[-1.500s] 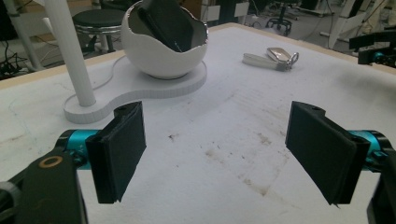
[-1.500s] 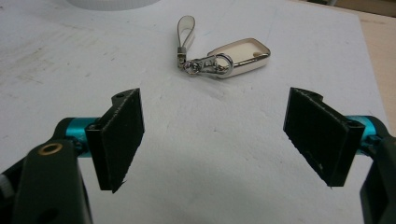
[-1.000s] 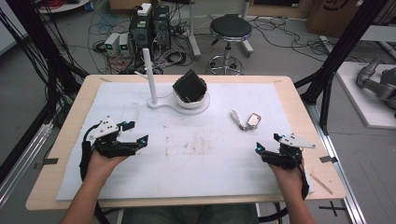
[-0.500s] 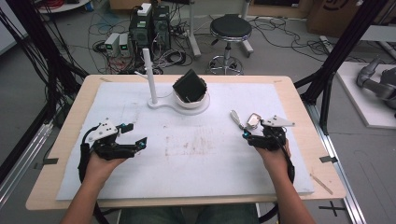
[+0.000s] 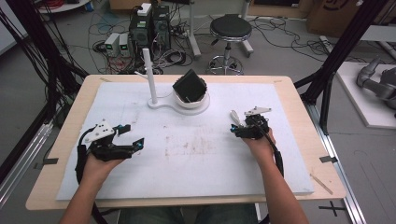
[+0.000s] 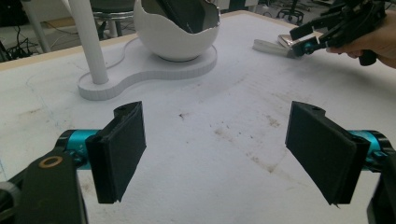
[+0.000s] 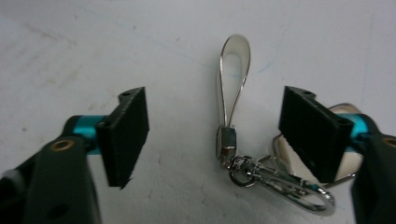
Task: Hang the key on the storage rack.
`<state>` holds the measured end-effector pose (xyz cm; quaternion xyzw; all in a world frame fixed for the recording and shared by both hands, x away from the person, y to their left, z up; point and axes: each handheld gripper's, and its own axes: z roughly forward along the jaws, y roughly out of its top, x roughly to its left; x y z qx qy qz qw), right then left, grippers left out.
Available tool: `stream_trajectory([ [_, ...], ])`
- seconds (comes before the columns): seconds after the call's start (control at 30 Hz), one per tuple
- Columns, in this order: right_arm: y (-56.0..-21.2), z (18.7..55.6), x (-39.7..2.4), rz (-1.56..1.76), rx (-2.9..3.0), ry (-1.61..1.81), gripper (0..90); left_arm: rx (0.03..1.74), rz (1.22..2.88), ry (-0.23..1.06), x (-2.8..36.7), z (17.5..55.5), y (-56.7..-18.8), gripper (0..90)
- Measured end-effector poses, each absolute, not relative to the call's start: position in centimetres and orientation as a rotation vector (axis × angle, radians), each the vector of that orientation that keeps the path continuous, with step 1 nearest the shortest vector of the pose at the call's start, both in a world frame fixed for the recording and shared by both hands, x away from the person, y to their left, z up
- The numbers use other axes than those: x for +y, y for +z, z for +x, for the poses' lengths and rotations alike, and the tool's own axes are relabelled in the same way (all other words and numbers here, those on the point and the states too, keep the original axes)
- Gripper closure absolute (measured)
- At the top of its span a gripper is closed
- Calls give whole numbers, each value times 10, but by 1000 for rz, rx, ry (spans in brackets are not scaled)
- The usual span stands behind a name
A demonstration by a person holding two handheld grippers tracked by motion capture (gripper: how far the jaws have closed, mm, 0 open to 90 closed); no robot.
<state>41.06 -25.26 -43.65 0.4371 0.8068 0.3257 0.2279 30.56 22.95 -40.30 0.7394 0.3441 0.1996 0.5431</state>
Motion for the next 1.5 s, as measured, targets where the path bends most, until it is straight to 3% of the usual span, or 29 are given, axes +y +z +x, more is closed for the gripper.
stream_trajectory([
  [0.23, -448, 413, -255, 1288, 2259, 900, 424, 820, 1760, 476, 230, 305, -404, 201],
  [0.33, -448, 410, -258, 1308, 2231, 910, 653, 820, 1762, 476, 230, 305, -404, 201],
  [0.37, -447, 407, -260, 1335, 2212, 900, 817, 818, 1765, 478, 230, 304, -404, 201],
  [0.6, -439, 403, -263, 1348, 2201, 919, 828, 824, 1757, 481, 234, 304, -404, 201],
  [0.83, -402, 390, -260, 1276, 2131, 1084, 829, 828, 1771, 492, 235, 299, -402, 201],
  [1.03, -358, 383, -228, 1106, 2122, 1192, 828, 832, 1767, 497, 236, 297, -399, 201],
  [1.5, -314, 401, -152, 921, 2133, 1254, 828, 828, 1772, 487, 237, 297, -401, 201],
])
